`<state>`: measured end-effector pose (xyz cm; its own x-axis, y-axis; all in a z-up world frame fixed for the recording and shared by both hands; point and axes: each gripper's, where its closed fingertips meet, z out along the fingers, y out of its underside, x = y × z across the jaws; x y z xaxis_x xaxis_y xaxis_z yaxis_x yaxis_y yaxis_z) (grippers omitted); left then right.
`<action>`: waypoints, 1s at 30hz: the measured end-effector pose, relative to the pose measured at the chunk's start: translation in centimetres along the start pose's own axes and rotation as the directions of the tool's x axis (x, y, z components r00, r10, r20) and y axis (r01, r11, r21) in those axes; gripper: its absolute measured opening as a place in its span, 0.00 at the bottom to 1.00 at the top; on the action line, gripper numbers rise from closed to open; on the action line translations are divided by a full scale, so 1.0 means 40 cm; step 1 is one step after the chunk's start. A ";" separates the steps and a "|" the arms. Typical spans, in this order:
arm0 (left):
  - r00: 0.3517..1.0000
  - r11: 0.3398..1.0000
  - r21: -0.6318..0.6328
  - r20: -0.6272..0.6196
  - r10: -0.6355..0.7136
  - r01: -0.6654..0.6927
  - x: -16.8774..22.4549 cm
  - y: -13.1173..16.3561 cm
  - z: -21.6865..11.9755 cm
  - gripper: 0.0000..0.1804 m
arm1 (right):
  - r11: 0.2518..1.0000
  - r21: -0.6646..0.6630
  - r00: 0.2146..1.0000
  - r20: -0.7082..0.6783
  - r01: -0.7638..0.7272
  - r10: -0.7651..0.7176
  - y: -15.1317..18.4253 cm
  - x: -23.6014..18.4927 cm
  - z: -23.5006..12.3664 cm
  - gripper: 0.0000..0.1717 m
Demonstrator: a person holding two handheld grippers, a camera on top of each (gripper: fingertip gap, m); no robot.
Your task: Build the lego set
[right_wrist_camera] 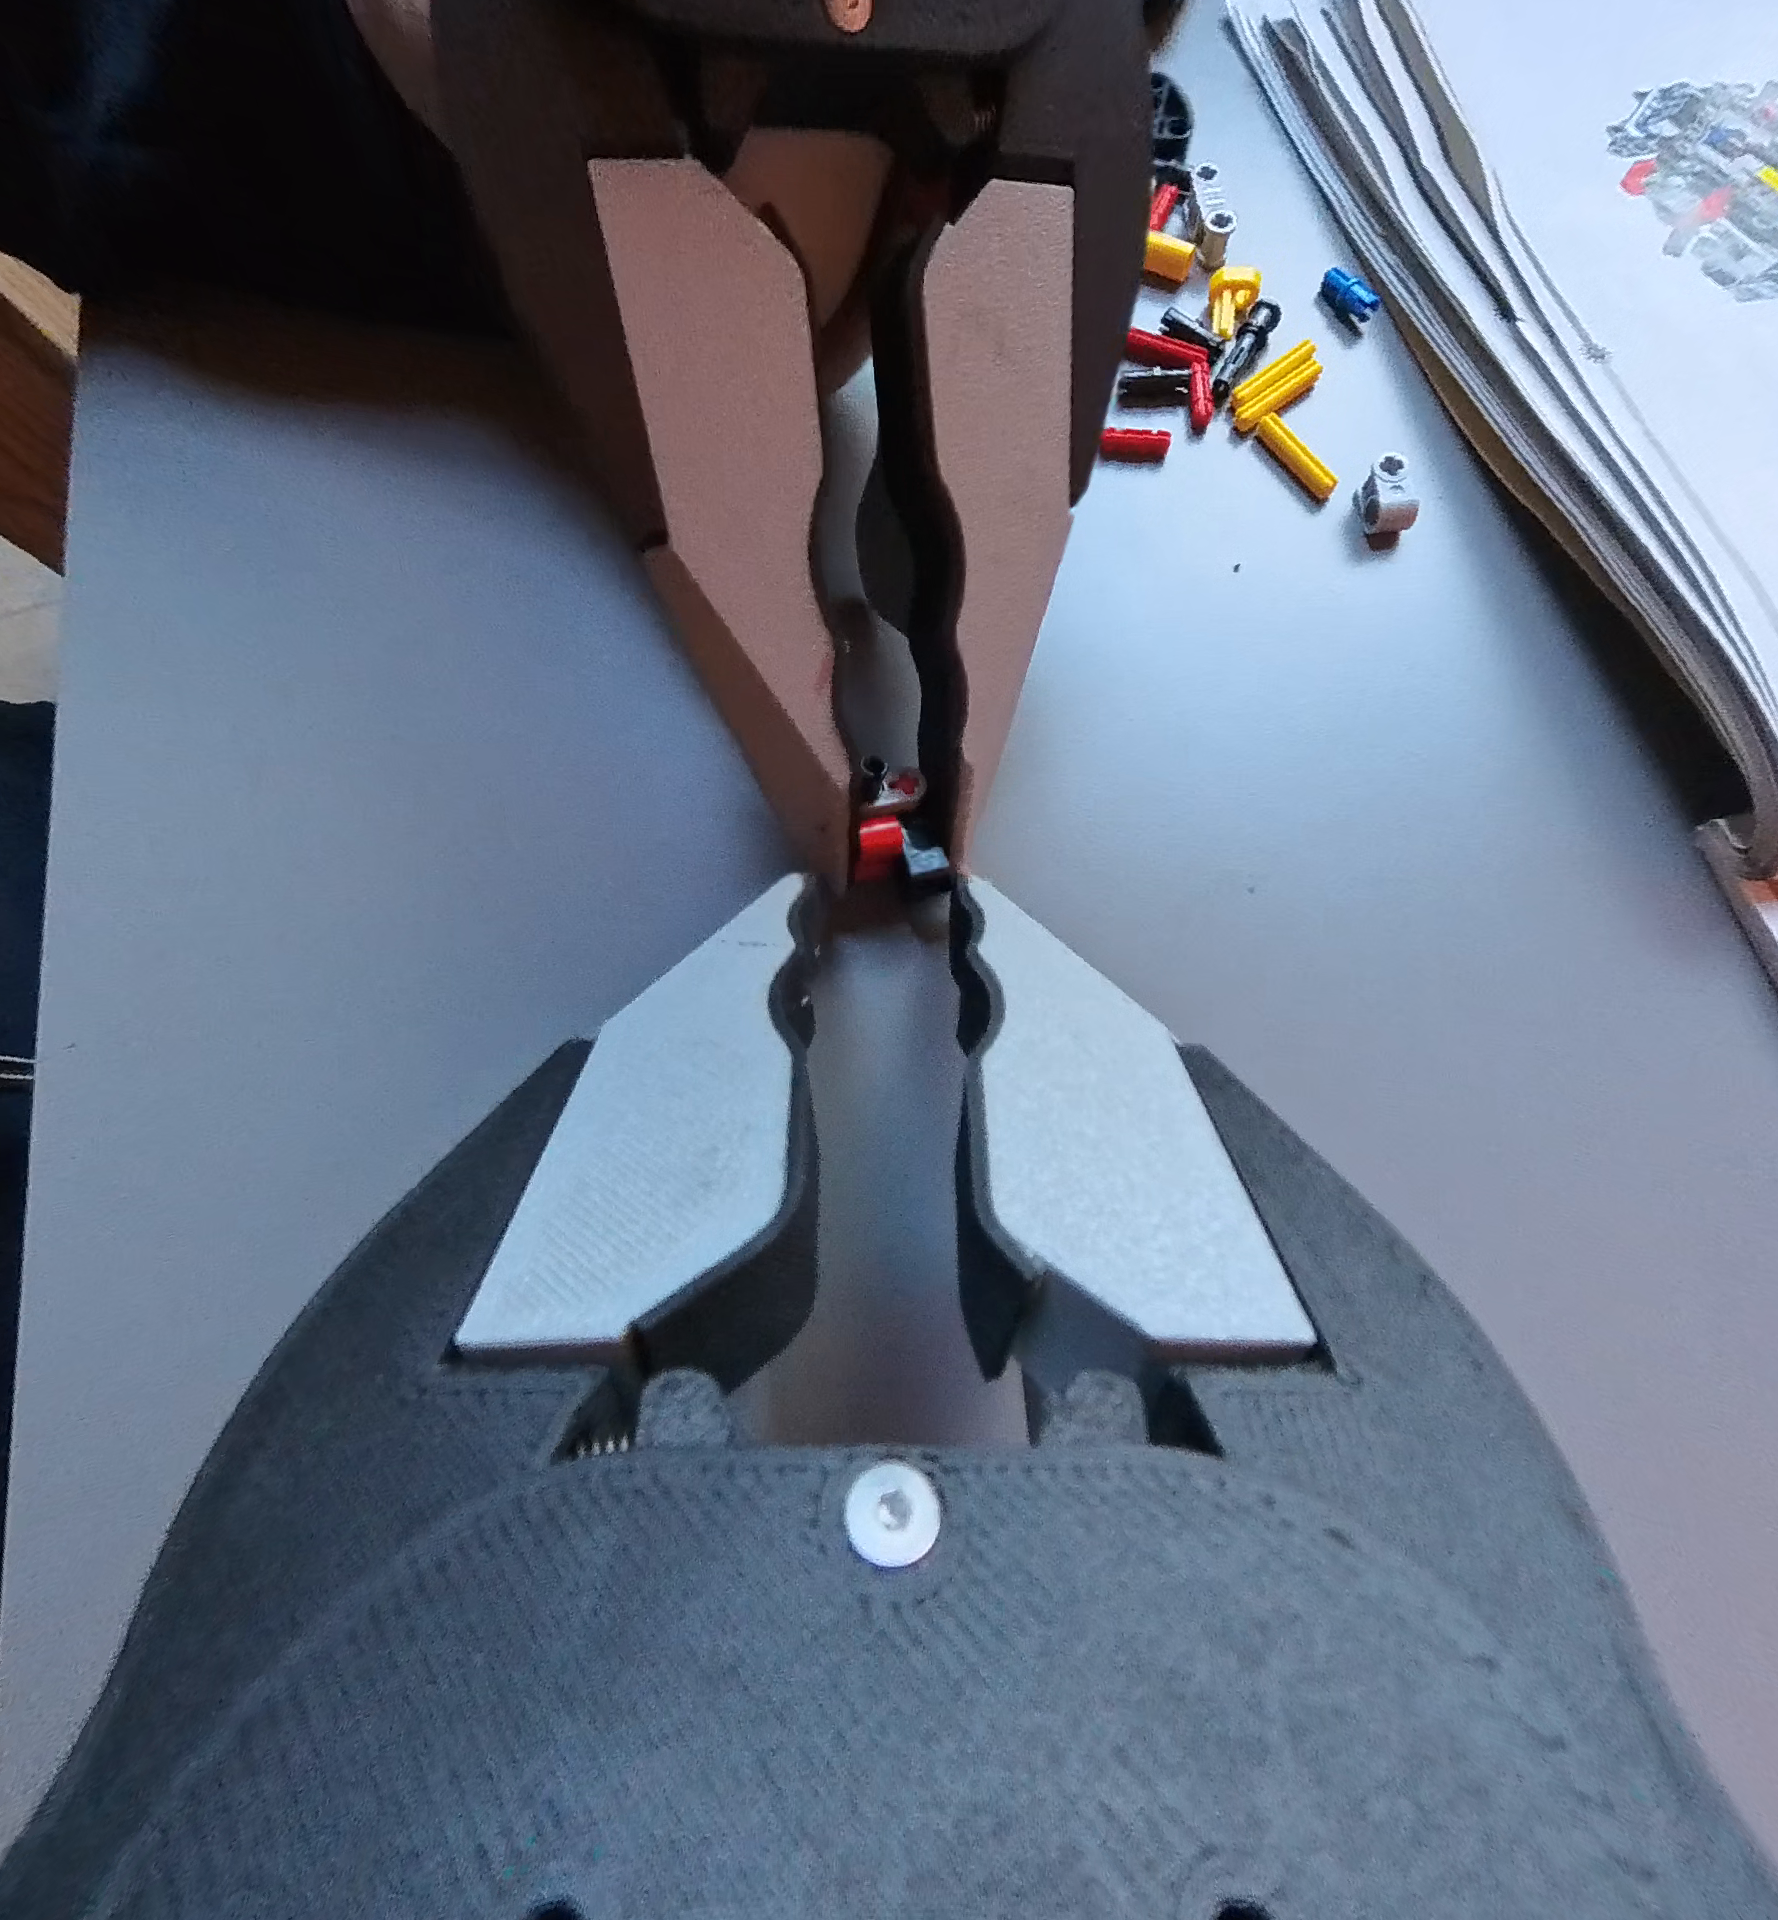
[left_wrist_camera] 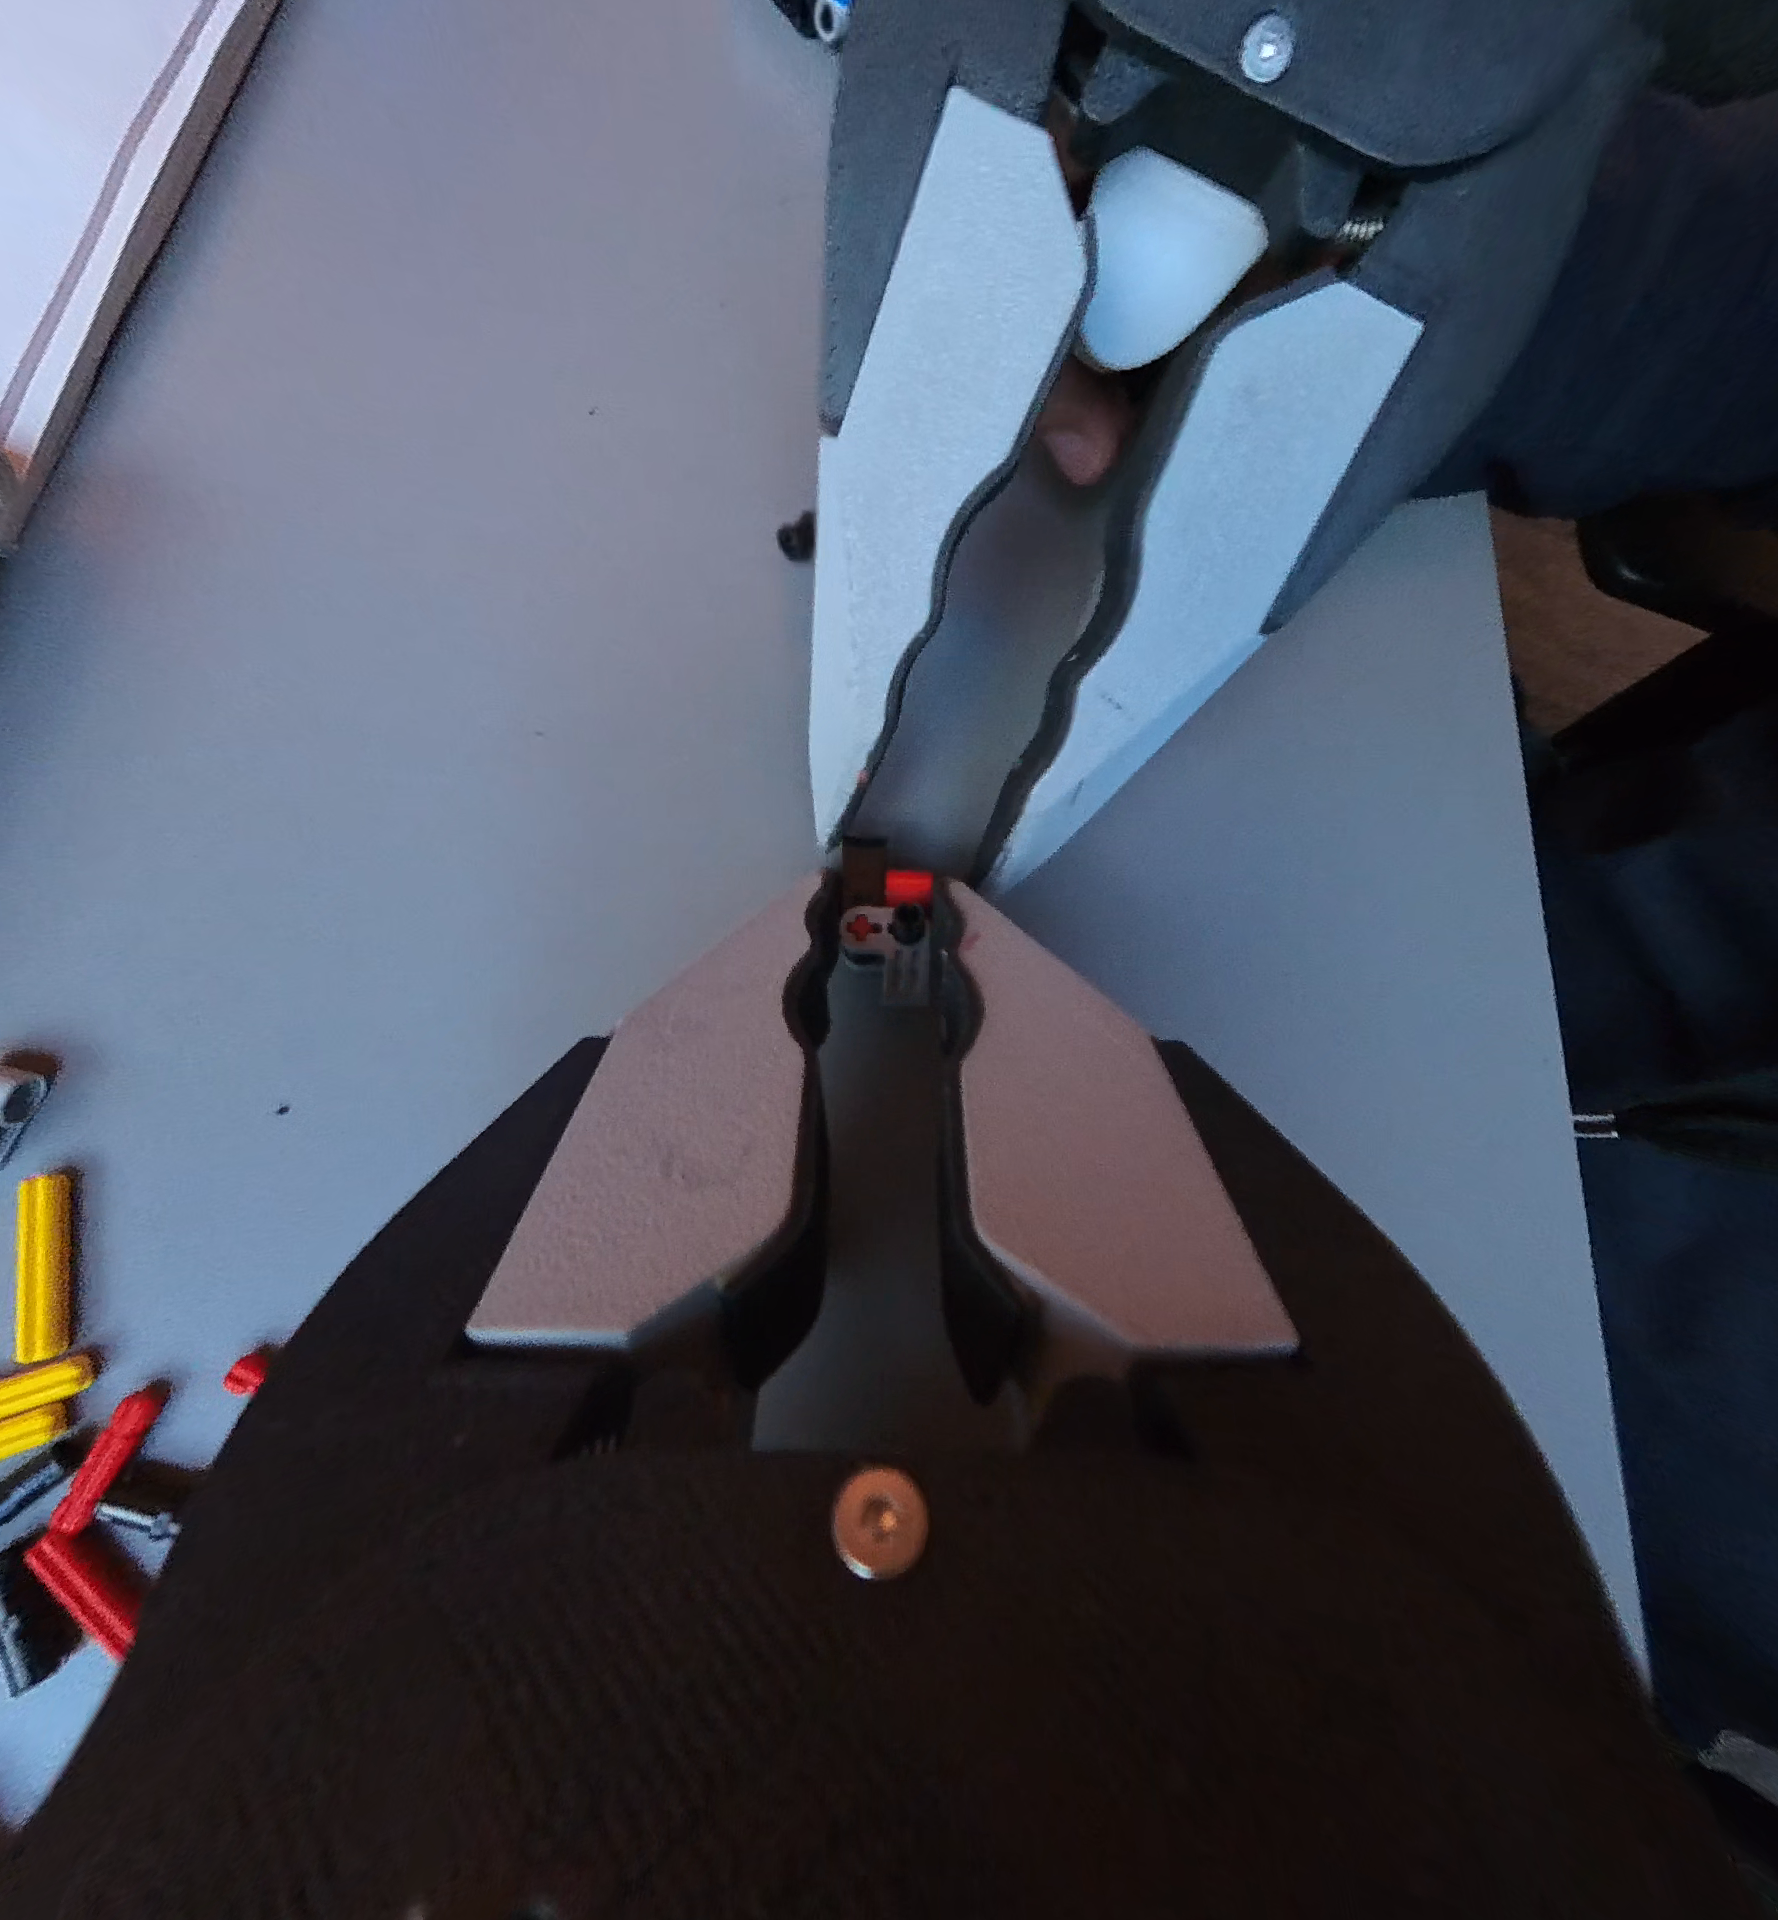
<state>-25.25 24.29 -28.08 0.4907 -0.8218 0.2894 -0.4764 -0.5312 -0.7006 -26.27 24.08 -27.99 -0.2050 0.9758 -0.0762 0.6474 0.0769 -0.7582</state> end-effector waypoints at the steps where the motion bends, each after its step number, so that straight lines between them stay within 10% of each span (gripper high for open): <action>1: 1.000 1.000 0.002 0.005 -0.003 0.003 -0.003 -0.001 -0.001 0.08 | 1.000 0.007 1.000 -0.006 0.006 -0.006 -0.001 0.000 -0.003 0.13; 13: 0.977 0.998 0.005 0.208 0.057 -0.059 -0.053 -0.011 -0.003 0.08 | 0.954 0.130 0.907 -0.300 -0.269 0.296 0.071 0.091 -0.259 0.16; 22: 0.964 0.998 0.004 0.258 0.060 -0.063 -0.056 -0.017 0.004 0.08 | 0.899 -0.054 0.782 -0.518 -0.434 0.346 0.210 0.142 -0.357 0.15; 30: 0.992 0.996 0.047 0.103 -0.075 0.071 -0.026 -0.020 0.010 0.10 | 0.882 -0.410 0.853 -0.522 -0.232 -0.019 0.293 0.128 -0.339 0.14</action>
<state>-25.09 25.66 -28.10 0.5977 -0.7539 0.2728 -0.4054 -0.5778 -0.7084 -9.78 32.76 -28.47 0.1963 0.9375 0.2874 0.9195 -0.0742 -0.3860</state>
